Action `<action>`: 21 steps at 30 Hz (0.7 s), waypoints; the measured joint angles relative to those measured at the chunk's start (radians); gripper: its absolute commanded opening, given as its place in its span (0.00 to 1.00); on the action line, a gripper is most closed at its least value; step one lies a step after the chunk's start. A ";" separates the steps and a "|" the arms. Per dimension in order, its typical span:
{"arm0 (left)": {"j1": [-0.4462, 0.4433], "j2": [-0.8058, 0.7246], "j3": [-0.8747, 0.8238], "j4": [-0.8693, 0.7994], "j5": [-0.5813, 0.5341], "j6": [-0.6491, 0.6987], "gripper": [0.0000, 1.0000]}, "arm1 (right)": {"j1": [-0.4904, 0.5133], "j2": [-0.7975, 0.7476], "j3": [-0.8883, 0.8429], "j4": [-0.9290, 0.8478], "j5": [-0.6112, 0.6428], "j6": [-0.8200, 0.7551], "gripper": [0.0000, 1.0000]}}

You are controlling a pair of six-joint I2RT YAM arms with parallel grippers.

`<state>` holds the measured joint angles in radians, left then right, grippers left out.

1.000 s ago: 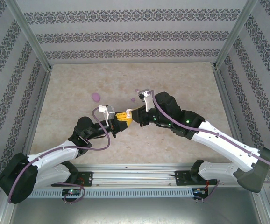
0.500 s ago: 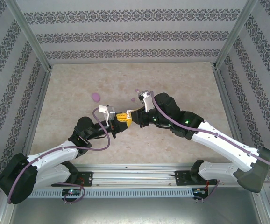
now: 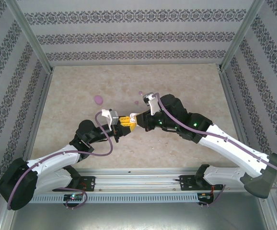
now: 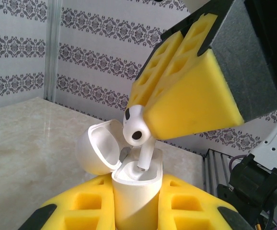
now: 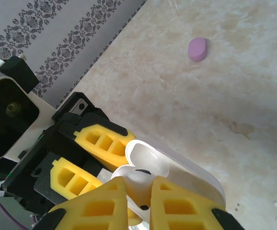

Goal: Insert the wireless bluetooth earbuds into the charging case

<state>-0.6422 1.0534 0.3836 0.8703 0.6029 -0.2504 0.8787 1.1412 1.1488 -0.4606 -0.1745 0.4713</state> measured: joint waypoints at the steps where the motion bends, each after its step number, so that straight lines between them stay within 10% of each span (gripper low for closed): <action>1: 0.000 0.000 0.000 0.000 0.000 0.004 0.00 | 0.000 0.000 0.001 -0.003 0.000 0.000 0.14; 21: 0.000 -0.020 0.000 -0.004 0.026 0.050 0.00 | 0.000 0.013 0.068 -0.087 -0.011 -0.034 0.12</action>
<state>-0.6422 1.0336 0.3836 0.8665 0.6289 -0.2005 0.8787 1.1538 1.2171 -0.5480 -0.1852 0.4374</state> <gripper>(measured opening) 0.179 0.125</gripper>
